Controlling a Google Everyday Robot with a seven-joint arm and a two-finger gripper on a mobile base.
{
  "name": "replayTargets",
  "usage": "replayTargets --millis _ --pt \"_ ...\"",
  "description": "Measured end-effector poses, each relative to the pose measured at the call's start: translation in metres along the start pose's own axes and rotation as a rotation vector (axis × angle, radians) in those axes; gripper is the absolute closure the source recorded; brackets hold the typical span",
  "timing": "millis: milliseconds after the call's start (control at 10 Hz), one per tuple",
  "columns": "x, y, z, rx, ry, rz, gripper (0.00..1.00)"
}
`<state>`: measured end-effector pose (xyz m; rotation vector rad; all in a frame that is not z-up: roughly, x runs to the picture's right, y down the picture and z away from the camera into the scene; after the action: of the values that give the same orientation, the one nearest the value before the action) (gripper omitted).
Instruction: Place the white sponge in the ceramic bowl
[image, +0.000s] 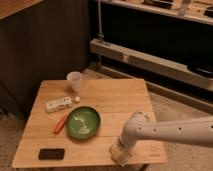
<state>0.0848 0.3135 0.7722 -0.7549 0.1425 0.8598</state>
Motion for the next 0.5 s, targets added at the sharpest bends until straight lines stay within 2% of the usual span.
replayTargets --millis 200,300,500 --pt "0.0004 -0.0011 -0.0067 0.000 -0.001 0.006 0.51" --pt "-0.0008 -0.0014 -0.0107 -0.001 -0.003 0.009 0.65" --pt "0.0037 0.0008 -0.0115 -0.004 0.006 0.005 0.86"
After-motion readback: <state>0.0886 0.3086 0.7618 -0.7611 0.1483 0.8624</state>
